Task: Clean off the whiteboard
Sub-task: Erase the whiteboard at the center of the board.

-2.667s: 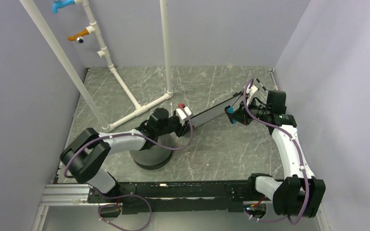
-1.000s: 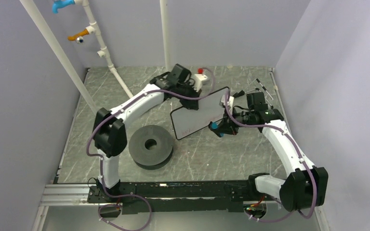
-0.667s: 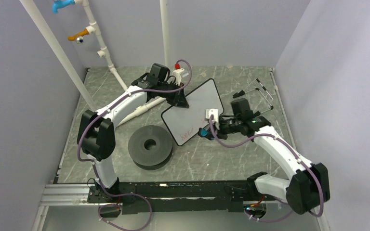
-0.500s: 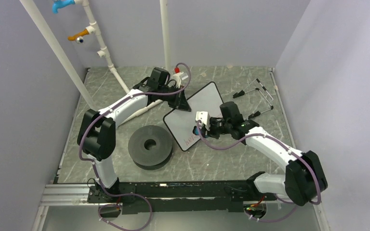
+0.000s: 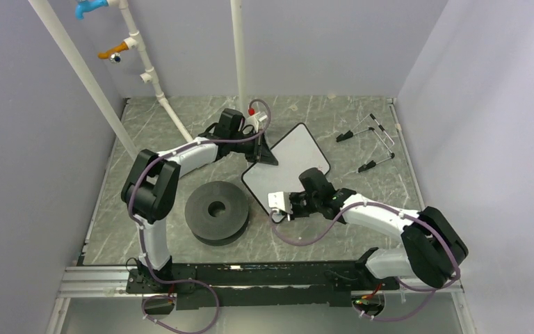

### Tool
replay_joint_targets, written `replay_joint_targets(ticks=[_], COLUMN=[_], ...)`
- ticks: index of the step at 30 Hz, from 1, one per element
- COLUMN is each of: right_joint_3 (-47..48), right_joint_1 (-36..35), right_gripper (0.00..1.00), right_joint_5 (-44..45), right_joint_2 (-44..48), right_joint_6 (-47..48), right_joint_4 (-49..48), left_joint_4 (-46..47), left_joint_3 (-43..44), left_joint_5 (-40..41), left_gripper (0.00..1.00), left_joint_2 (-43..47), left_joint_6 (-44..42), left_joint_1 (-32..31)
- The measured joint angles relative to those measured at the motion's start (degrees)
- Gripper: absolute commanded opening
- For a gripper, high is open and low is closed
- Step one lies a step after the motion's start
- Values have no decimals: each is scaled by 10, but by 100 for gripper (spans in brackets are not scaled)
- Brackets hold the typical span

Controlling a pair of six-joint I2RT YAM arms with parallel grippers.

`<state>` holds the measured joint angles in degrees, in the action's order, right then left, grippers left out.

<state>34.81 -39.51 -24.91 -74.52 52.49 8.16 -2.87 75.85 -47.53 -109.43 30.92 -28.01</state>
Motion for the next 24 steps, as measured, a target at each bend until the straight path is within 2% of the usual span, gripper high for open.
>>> replay_joint_targets(ticks=[5,12,19,24], right_joint_3=[-20,-1,-18,-25], right_joint_1=[-12,27,-42,-57], right_gripper=[0,0,0,0], right_joint_5=[46,113,76,93], right_joint_2=[-4,-20,-9,-14], right_joint_6=[7,-42,24,28], right_joint_4=[-7,-58,-19,-24], left_joint_4=[-2,-43,-53,-53], left_joint_3=[0,24,31,31], left_joint_5=[-1,8,8,8], left_gripper=[0,0,0,0], left_joint_2=[-21,-24,-26,-26], left_joint_6=[-8,-45,-54,-54], left_joint_1=[-2,-3,-6,-7])
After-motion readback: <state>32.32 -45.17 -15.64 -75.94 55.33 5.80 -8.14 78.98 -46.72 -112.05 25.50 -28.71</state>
